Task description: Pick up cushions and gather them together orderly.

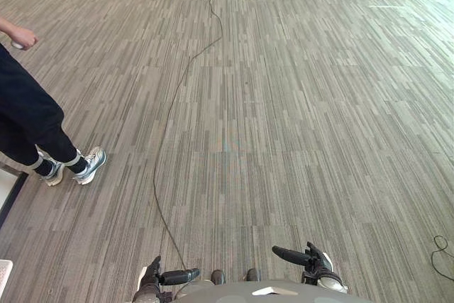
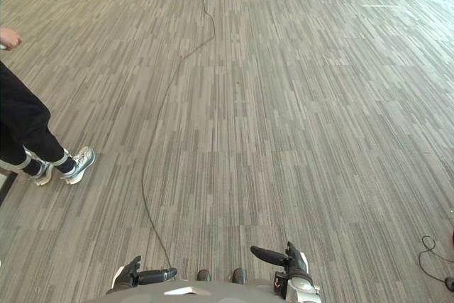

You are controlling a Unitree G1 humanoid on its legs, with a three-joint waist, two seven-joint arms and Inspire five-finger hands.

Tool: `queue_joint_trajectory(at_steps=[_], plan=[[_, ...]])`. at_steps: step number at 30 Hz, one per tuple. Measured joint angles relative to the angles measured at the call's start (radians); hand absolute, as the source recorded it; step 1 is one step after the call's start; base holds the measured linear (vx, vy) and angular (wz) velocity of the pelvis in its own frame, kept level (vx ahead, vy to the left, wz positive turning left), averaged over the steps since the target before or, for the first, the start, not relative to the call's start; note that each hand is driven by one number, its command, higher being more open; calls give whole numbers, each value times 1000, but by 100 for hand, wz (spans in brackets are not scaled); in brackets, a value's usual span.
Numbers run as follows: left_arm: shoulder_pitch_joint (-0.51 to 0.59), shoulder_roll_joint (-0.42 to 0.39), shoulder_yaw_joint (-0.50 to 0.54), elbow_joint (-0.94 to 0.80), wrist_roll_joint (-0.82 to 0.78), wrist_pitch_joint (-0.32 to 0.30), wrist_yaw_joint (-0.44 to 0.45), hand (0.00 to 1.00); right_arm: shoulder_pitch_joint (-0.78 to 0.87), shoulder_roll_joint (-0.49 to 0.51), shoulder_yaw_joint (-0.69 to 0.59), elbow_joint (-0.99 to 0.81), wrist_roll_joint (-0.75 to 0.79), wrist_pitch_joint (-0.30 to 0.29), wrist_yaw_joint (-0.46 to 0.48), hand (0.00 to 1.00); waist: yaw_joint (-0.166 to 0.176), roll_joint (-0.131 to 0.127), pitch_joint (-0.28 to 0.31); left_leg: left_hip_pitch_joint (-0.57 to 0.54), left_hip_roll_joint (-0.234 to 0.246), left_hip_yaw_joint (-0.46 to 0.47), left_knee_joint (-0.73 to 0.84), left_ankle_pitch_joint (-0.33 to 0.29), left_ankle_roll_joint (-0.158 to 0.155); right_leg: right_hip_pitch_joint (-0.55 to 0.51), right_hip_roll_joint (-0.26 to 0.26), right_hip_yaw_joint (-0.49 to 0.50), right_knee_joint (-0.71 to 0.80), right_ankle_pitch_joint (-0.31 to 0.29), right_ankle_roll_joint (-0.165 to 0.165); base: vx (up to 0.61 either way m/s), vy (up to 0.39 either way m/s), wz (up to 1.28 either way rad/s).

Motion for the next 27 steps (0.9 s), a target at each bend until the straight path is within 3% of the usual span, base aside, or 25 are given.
queue_joint_trajectory(at_steps=[10, 13, 16, 18, 21, 25, 27], plan=[[1, 2, 0, 0, 0, 1, -2, 100, 0, 8, -31, 3, -7, 6, 3, 100, 0, -4, -3, 8, 0, -19, 0, 0, -1, 14, 0, -25, 4, -3, -3, -5, -9, 7], [0, 5, 8, 0, 0, 3, -10, 100, 0, 21, -60, -2, -6, 9, 2, 100, -2, -12, 2, 3, -6, -34, 29, -11, -13, 6, -10, -46, 59, -53, -8, -39, -22, 20], [0, 4, 28, -28, -4, 5, -11, 100, 6, 35, -68, -22, -5, 13, 2, 100, 1, -24, 10, -82, -2, -26, 231, -116, -40, -26, -24, -70, 162, -124, -14, -86, -29, 25], [3, -14, 77, -66, -16, 7, -12, 100, 21, 36, -65, -64, -5, 19, 1, 100, 15, -25, 29, -210, 25, 19, 524, -186, -68, -37, -24, -75, 226, -185, -35, -103, -30, 11], [7, -44, 130, -120, -63, 9, -11, 100, 32, 29, -64, -83, 0, 23, -8, 100, 35, -13, 48, -360, 96, 73, 826, -245, -59, -4, -23, -79, 244, -213, -46, 60, 9, 1], [2, -49, 137, -140, -109, -3, -11, 100, 36, 30, -64, -84, 16, 27, -11, 100, 47, -16, 51, -455, 140, 79, 687, -236, -64, 28, -74, -74, 238, -252, -5, 232, 150, 1], [0, -51, 139, -142, -126, -9, -9, 100, 36, 29, -65, -84, 16, 28, -17, 100, 50, -16, 51, -492, 143, 77, 558, -188, -78, 35, -112, -64, 231, -275, 26, 368, 295, -11]])
